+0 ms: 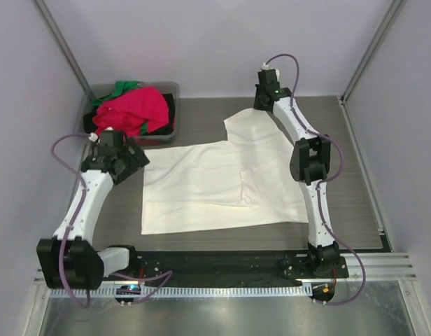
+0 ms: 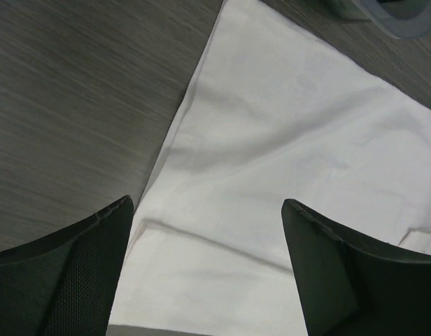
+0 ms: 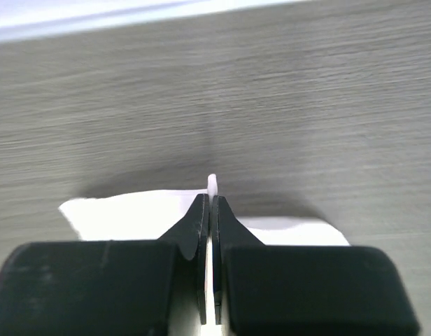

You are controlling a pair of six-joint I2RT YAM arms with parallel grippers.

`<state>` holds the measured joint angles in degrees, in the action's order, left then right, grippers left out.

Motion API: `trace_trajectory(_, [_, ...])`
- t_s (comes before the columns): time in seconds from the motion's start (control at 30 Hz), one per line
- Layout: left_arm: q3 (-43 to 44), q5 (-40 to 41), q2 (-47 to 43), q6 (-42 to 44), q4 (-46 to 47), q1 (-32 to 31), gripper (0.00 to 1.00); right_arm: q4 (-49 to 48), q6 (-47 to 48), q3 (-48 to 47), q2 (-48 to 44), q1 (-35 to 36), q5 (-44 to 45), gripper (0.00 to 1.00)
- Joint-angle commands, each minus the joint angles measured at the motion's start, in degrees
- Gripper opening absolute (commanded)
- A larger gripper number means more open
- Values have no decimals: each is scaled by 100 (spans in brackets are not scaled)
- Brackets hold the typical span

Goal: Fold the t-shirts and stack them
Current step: Fold the tshirt

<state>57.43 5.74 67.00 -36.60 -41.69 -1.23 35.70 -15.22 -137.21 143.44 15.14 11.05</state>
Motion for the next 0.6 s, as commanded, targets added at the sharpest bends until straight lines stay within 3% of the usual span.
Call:
trace_trajectory(0.0, [321,-328,795,-277,1188,62,86,-63,-375,352,-1131,59,-471,1])
trace_trajectory(0.2, [594,77,2157,-216,2567,62,64,-63,-560,1002,-1818,148,-920,1])
trace_trajectory(0.57, [1367,138,3907,74,3009,97,56,-212,-429,2635,-3233,165,-1253,1])
